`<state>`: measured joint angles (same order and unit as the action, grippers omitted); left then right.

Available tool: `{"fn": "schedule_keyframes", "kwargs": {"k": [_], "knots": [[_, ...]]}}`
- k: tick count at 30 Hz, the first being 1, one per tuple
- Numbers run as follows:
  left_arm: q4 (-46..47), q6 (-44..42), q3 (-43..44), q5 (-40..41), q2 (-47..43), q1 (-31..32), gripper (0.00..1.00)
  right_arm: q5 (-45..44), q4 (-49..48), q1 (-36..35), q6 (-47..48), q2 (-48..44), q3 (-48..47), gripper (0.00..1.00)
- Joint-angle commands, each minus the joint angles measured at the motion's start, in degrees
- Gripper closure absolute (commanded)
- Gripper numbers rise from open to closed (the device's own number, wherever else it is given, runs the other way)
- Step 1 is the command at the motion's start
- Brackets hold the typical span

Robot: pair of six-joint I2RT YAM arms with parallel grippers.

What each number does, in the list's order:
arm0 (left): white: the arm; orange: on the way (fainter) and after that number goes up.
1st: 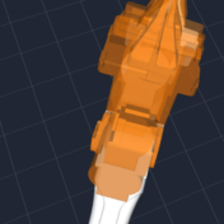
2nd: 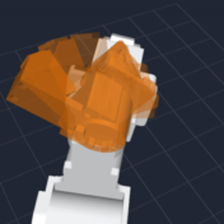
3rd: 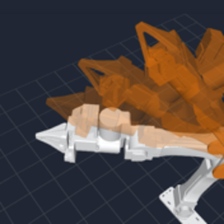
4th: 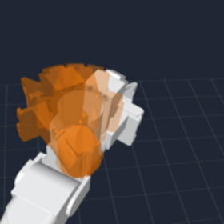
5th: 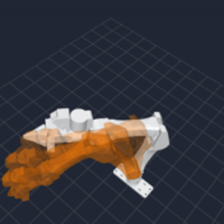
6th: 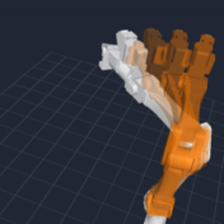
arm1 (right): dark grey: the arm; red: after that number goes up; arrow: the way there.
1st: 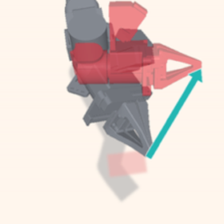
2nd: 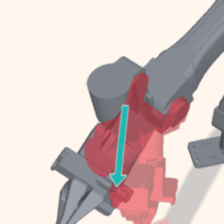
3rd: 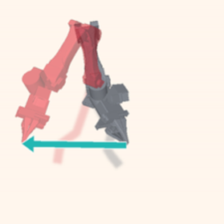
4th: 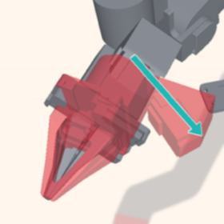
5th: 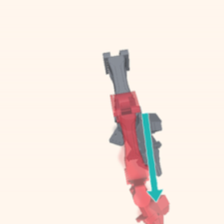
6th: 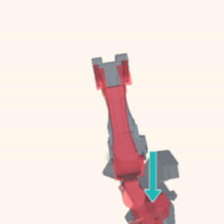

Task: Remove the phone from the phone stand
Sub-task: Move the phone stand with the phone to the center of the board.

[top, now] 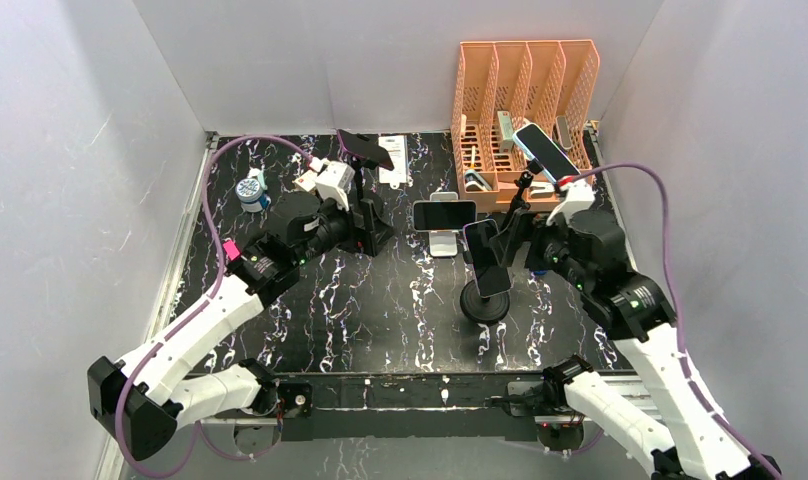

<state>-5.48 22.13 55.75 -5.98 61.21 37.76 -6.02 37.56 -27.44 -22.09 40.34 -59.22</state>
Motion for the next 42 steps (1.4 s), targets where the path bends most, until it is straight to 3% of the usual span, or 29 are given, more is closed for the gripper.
{"fn": "schedule_keyframes", "kwargs": {"k": [1,8,14,26,34,42], "knots": [[2.96,-2.40,-2.91,-2.72,-0.94,-0.17,0.19,8.54,0.10,-0.07,2.66,0.42,2.22,0.01],[7.90,-4.49,-9.19,-2.02,-2.42,-0.16,0.19,12.79,1.86,-0.07,6.27,5.55,1.68,0.01],[11.00,-4.73,-13.76,-4.61,-3.47,-0.16,0.19,11.09,3.32,-0.27,8.48,9.88,0.64,0.01],[11.43,-4.90,-13.93,-5.49,-2.96,-0.20,0.19,9.23,6.15,-3.16,7.81,14.84,-1.32,0.01],[11.56,-4.73,-13.82,-5.43,-2.68,-0.17,0.19,1.28,9.96,-5.99,6.04,18.39,-3.19,0.01],[11.54,-4.51,-13.82,-5.59,-3.11,-0.17,0.19,-0.33,8.98,-9.02,4.09,19.19,-2.14,0.01]]}}
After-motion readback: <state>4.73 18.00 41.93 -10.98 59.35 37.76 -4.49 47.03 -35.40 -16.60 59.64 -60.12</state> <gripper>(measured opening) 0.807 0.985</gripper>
